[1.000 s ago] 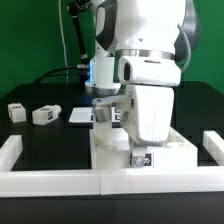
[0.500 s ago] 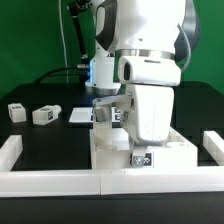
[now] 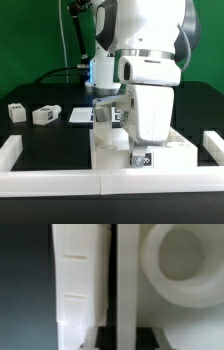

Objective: Assemble square table

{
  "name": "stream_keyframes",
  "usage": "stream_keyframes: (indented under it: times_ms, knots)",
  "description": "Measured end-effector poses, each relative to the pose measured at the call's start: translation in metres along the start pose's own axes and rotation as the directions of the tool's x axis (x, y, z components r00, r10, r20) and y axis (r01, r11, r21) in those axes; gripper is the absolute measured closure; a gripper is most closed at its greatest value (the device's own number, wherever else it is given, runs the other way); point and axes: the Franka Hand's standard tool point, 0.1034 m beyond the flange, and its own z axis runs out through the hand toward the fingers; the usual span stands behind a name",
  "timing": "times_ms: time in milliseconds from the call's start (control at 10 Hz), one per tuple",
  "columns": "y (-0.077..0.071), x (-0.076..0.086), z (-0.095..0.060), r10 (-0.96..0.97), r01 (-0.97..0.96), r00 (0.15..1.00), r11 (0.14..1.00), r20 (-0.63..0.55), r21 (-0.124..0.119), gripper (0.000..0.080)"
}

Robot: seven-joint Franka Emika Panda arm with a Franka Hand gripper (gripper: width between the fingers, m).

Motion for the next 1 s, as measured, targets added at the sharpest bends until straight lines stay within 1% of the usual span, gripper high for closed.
stream_keyframes:
  times_ms: [300, 400, 500, 600, 700, 800, 900, 1000]
  knots:
    - [0.000, 0.000, -0.001, 0.003, -0.003, 1.000, 1.000, 0.000, 0.002, 0.0732]
    - [0.002, 0.009, -0.003, 0.052, -0.052, 0.999, 0.999, -0.001, 0.006, 0.0732]
    - [0.007, 0.022, -0.005, 0.066, -0.066, 0.998, 0.998, -0.002, 0.016, 0.0732]
    - [0.013, 0.032, -0.006, 0.079, -0.079, 0.997, 0.997, -0.007, 0.008, 0.0732]
    - [0.015, 0.039, -0.004, 0.081, -0.081, 0.997, 0.997, -0.009, 0.008, 0.0732]
    - [0.015, 0.042, -0.004, 0.085, -0.085, 0.996, 0.996, -0.008, 0.012, 0.0732]
    - [0.016, 0.050, -0.004, 0.096, -0.096, 0.995, 0.995, -0.009, 0.013, 0.0732]
    - [0.016, 0.050, -0.005, 0.091, -0.091, 0.996, 0.996, -0.002, 0.013, 0.0732]
